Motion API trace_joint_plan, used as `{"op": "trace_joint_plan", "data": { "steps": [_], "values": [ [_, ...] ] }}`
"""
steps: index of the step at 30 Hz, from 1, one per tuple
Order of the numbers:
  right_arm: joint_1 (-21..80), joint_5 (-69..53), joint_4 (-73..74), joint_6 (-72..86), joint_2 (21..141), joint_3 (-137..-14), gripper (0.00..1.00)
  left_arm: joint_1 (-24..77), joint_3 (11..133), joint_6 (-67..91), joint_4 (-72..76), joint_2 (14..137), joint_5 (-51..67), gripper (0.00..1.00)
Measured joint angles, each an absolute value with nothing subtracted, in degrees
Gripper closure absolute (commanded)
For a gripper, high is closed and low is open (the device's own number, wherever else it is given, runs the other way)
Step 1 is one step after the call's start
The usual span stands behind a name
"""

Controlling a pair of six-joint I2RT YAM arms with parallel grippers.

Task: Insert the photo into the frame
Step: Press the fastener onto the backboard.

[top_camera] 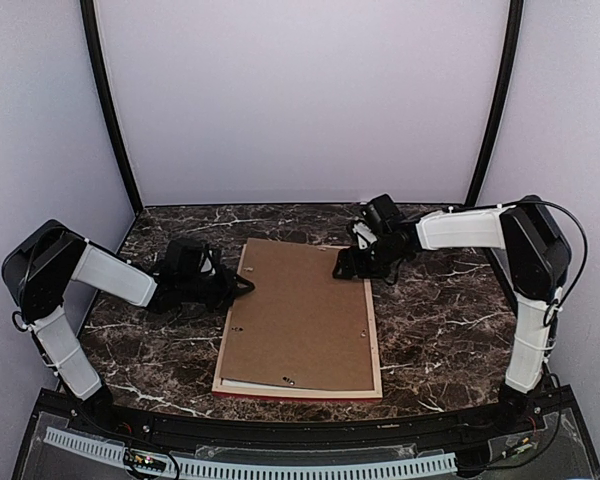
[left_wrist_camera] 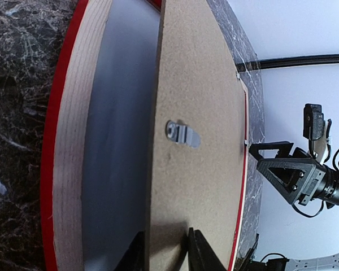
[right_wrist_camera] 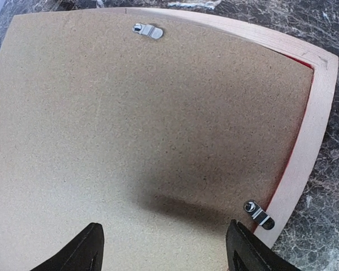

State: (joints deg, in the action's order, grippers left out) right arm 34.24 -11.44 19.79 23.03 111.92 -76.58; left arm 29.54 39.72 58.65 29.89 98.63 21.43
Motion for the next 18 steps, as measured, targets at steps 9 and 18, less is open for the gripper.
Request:
{"op": "trace_joint_plan", "data": {
  "steps": [9, 18],
  "values": [
    [34.2, -9.0, 20.7, 20.9, 111.1, -78.8, 0.20, 29.5, 39.7, 58.6, 29.9, 98.6, 21.4, 0.75],
    [33.5, -8.0, 20.9, 17.8, 113.8, -83.1, 0.21, 29.8, 40.4, 58.4, 29.5, 98.6, 21.5, 0.75]
  ]
}}
